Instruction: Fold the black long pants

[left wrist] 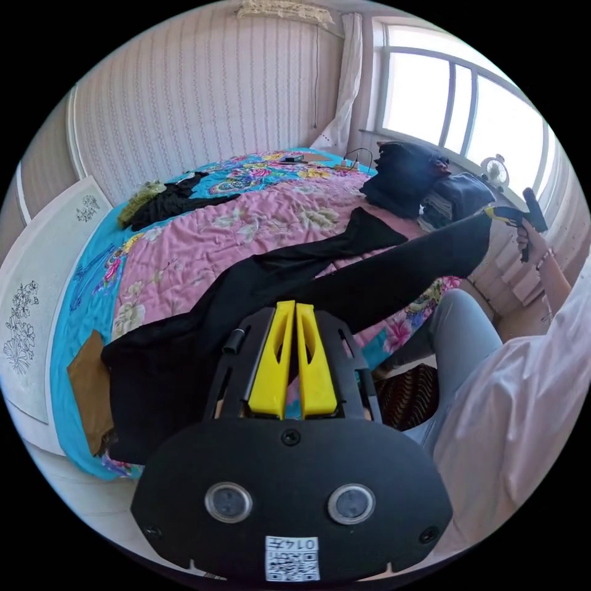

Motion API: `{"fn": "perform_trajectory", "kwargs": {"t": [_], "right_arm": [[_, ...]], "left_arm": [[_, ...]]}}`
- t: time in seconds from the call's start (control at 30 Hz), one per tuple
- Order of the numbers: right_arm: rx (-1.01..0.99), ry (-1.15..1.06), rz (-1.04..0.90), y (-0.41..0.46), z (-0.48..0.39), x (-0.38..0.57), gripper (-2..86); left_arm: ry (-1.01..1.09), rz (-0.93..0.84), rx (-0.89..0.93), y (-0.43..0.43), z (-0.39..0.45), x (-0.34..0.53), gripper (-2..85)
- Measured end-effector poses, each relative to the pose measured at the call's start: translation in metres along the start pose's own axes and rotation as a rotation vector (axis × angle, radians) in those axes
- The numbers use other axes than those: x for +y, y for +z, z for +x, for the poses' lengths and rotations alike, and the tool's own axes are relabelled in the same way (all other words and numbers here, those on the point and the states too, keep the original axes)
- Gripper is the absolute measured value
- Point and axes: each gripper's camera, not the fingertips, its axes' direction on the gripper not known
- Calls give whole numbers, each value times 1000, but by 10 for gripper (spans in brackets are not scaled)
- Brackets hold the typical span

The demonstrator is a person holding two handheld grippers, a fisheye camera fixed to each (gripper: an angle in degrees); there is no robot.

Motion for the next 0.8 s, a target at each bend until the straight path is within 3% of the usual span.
{"fn": "perform_trajectory", "kwargs": {"t": [0.27,0.37,0.53,0.67,0.8], "right_arm": [[222,180,-425,173,97,-60,2],[279,192,-370,187,98,-58,11],[177,94,-259,212,79,-62,66],[55,135,-257,265,89,-59,101],[-27,184,-240,295,102,-57,67]], "left_arm": [[-100,-216,73,99,-2,-20,-7],[-80,-185,45,90,0,-22,-5],[133,-149,42,84,19,-61,4],[327,-120,15,123,55,-112,38],[394,-229,7,185,71,-138,66]]}}
